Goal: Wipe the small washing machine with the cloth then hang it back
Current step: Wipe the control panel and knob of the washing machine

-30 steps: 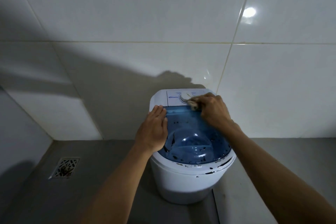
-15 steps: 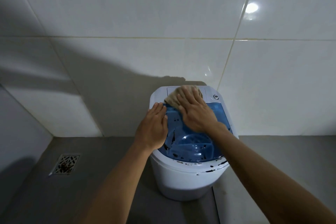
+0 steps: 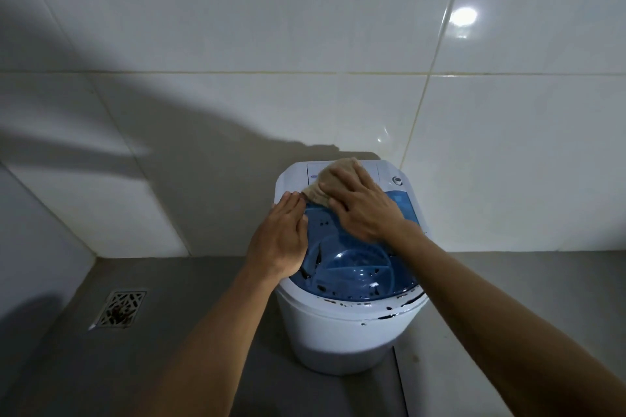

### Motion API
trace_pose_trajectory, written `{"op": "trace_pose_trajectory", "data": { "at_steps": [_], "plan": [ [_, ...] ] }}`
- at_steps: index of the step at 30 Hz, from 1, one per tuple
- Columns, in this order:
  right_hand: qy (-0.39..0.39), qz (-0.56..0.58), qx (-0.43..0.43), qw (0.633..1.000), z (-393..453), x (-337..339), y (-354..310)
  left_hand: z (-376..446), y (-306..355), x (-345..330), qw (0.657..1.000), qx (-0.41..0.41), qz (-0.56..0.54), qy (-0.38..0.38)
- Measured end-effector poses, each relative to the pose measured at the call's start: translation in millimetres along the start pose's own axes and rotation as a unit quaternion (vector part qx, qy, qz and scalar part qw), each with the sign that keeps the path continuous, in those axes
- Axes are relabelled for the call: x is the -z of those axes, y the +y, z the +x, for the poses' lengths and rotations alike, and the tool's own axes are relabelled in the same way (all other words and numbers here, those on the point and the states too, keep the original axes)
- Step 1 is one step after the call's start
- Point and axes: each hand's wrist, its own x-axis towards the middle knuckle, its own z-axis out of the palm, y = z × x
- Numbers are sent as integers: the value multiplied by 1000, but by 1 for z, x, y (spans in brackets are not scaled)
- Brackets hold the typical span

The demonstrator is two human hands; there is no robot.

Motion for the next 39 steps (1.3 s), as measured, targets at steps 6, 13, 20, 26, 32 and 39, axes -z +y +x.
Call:
{"op": "trace_pose_trajectory", "data": {
  "at_steps": [6,13,20,26,32,39],
  "plan": [
    [99,101,-99,985,-28,9,21,-1,0,0,1000,-12,0,5],
    [56,112,-171,977,27,26,20,1,-1,-4,1000,-4,4,4],
    [48,115,-149,981,15,13,6,1,0,-4,1000,-3,11,6],
    [48,52,-116,991,-26,-6,-37,0,3,0,1000,-8,4,14],
    [10,22,-58,998,-35,-4,-42,-1,4,3,1000,-11,7,9],
    [-25,11,-215,976,-48,15,35,-2,4,3,1000,-15,20,15]
  ]
}}
